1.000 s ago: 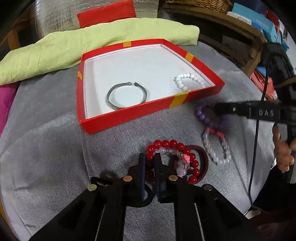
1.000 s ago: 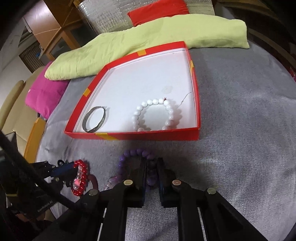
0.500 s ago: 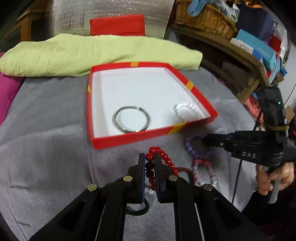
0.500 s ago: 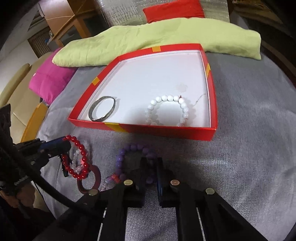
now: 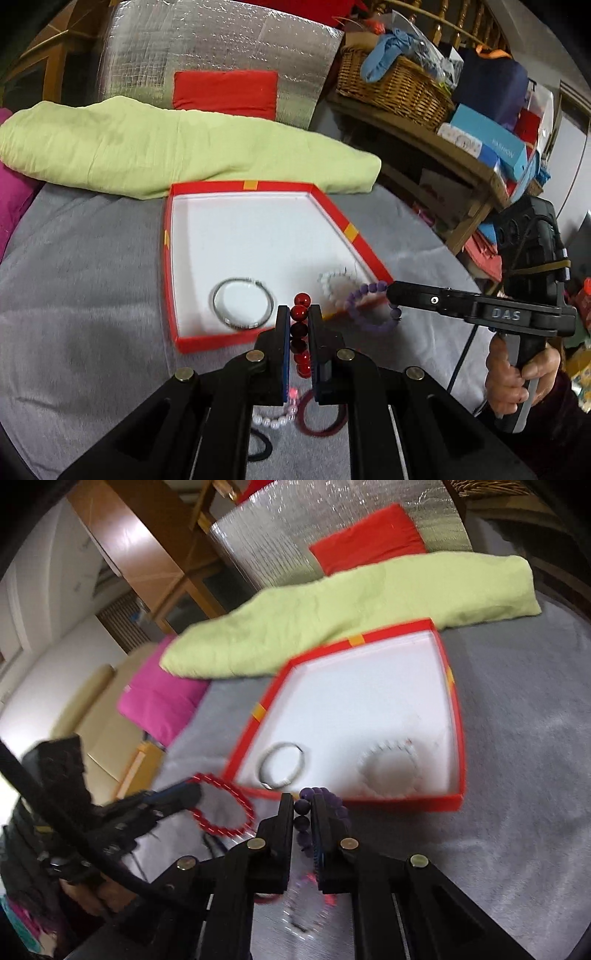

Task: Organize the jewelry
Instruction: 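Carry both bracelets into the red box and open both tools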

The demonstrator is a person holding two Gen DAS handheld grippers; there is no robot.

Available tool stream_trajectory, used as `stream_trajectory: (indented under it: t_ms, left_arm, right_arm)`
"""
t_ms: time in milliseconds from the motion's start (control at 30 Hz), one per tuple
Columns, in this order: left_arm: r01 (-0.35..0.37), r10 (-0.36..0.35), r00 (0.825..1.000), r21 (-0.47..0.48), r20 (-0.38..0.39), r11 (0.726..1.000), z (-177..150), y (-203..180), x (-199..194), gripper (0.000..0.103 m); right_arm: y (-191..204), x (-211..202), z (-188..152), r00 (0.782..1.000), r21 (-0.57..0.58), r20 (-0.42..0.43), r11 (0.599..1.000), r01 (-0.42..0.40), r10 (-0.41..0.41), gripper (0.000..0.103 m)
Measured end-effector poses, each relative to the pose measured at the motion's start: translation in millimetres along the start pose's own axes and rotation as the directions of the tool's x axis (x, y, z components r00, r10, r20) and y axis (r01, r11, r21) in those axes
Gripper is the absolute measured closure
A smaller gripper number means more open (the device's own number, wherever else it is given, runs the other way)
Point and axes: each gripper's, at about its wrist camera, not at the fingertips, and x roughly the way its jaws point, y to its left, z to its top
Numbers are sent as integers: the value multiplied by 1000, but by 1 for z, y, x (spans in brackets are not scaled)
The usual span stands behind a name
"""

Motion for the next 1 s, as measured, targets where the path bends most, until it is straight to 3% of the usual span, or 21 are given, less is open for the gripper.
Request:
stream_trajectory:
  t_ms: [233, 567, 833, 900, 967, 1000]
  left_arm:
    - [2, -1, 999, -32, 36, 999, 27, 6, 21, 93]
    - [-84, 83, 996, -154, -15, 984, 60, 46, 85, 93]
    - [-153, 149, 988, -165, -36, 974, 68, 56, 102, 93]
    - [-188, 181, 982, -156, -58, 970, 66, 57, 105, 86]
    - [-213, 205, 977, -155, -66, 965, 63, 58, 103, 68]
    - [-222, 214, 975, -155, -65, 963, 62, 57, 102, 65]
  right_arm:
    - [2, 3, 28, 994, 62, 90, 995, -73, 67, 93]
    - [-28, 63, 61, 997, 202, 76, 979, -25, 10, 93]
    - [-55, 91, 71, 998, 284, 55, 959, 8, -24, 90]
    - [-63, 90, 70, 996, 313, 52, 949, 47, -67, 90]
    - [-70, 86, 70, 996, 347, 44, 936, 60, -80, 74]
    - [-73, 81, 69, 995, 359, 56, 932, 58, -83, 72]
